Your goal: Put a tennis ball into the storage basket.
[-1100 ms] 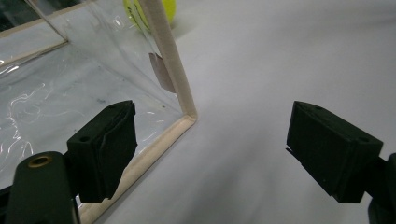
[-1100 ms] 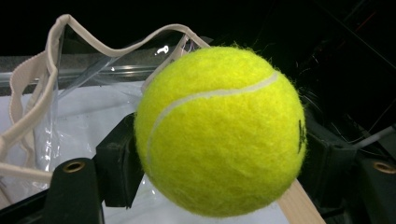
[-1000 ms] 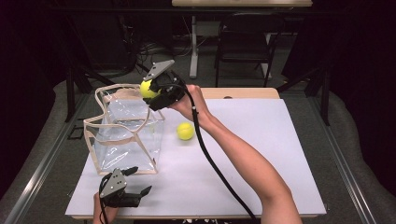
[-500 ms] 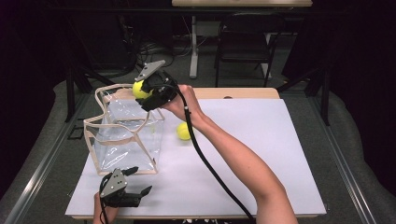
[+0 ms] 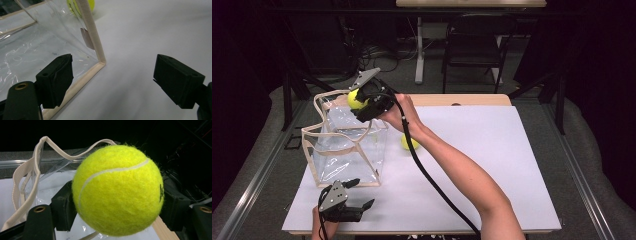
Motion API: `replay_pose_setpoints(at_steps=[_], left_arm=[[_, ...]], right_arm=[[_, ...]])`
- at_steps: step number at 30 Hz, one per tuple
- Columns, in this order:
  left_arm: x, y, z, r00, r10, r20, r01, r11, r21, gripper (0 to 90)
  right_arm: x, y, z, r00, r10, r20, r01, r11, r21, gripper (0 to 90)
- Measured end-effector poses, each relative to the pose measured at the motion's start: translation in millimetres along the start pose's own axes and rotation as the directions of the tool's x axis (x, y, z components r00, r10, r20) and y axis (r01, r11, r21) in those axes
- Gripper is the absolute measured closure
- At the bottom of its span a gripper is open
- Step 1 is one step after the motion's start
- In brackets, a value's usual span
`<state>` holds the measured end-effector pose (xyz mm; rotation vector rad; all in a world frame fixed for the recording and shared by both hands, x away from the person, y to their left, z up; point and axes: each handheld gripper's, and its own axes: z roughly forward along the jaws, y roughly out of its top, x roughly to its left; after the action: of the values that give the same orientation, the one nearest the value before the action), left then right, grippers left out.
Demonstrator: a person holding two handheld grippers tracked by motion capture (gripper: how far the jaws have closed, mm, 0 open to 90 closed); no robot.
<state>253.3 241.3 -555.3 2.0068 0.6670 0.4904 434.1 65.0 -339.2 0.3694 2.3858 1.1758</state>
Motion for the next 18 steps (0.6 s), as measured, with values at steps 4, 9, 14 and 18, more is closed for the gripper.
replay_pose_setpoints(at_steps=[4,9,14,18], left_arm=[[-0.2,0.1,-0.1,1.0,0.003,0.001,-0.003,1.0,0.003,15.9],[0.3,-0.1,-0.4,1.0,0.004,0.0,-0.004,1.0,0.003,15.9],[0.4,-0.1,-0.7,1.0,0.006,0.001,-0.006,1.0,0.004,15.9],[0.4,-0.2,-0.8,1.0,0.004,0.002,-0.004,1.0,0.003,15.9]], right_arm=[[1.4,-0.6,5.1,1.0,0.007,-0.007,-0.007,1.0,0.006,26.5],[3.0,-0.8,9.2,0.9998,0.01,-0.016,-0.01,0.9999,0.012,26.5],[5.1,-1.1,13.2,0.9997,0.011,-0.021,-0.011,0.9998,0.019,26.5],[5.9,-1.8,15.6,0.9995,0.016,-0.029,-0.015,0.9996,0.022,26.5]])
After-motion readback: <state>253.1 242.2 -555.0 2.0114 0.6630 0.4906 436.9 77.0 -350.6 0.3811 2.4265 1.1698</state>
